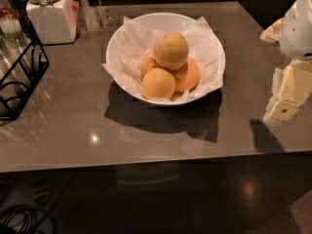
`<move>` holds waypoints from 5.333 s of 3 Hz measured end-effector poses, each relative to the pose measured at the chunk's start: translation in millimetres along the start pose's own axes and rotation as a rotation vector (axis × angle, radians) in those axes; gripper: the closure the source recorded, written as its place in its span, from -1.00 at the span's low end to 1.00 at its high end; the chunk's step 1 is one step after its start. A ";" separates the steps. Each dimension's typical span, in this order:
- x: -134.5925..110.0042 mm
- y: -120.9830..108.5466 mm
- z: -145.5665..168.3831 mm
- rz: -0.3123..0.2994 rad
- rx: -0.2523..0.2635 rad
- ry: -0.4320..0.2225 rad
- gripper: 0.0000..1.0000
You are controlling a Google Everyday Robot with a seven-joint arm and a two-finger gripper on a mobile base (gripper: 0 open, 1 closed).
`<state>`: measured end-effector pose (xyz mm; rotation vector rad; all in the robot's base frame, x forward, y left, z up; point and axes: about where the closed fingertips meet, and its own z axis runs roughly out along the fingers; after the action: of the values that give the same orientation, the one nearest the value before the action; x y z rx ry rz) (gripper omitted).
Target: Pick orange from white bowl
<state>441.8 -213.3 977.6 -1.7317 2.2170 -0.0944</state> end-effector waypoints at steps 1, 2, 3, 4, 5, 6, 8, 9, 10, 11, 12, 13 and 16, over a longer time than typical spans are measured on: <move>-29.8 -18.7 7.0 -0.070 -0.027 -0.068 -1.00; -81.1 -44.3 24.7 -0.182 -0.096 -0.170 -1.00; -126.2 -65.6 44.3 -0.248 -0.151 -0.255 -1.00; -132.3 -71.6 45.0 -0.249 -0.135 -0.269 -1.00; -136.1 -76.6 53.0 -0.252 -0.146 -0.290 -1.00; -160.7 -84.0 76.0 -0.298 -0.205 -0.338 -1.00; -188.1 -86.4 128.1 -0.320 -0.327 -0.363 -1.00; -189.2 -87.4 127.2 -0.320 -0.327 -0.364 -1.00; -194.3 -91.6 130.1 -0.315 -0.310 -0.375 -0.62; -194.3 -91.6 130.1 -0.315 -0.310 -0.375 -0.16; -194.4 -91.7 129.9 -0.316 -0.310 -0.375 0.31; -195.6 -93.2 124.6 -0.316 -0.310 -0.375 0.76; -197.4 -68.9 30.3 -0.397 -0.120 -0.506 1.00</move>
Offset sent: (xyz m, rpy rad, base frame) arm 0.1103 0.1205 0.0052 0.2185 0.0768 0.4217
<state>556.3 -38.5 1008.1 -1.9703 1.5333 0.3538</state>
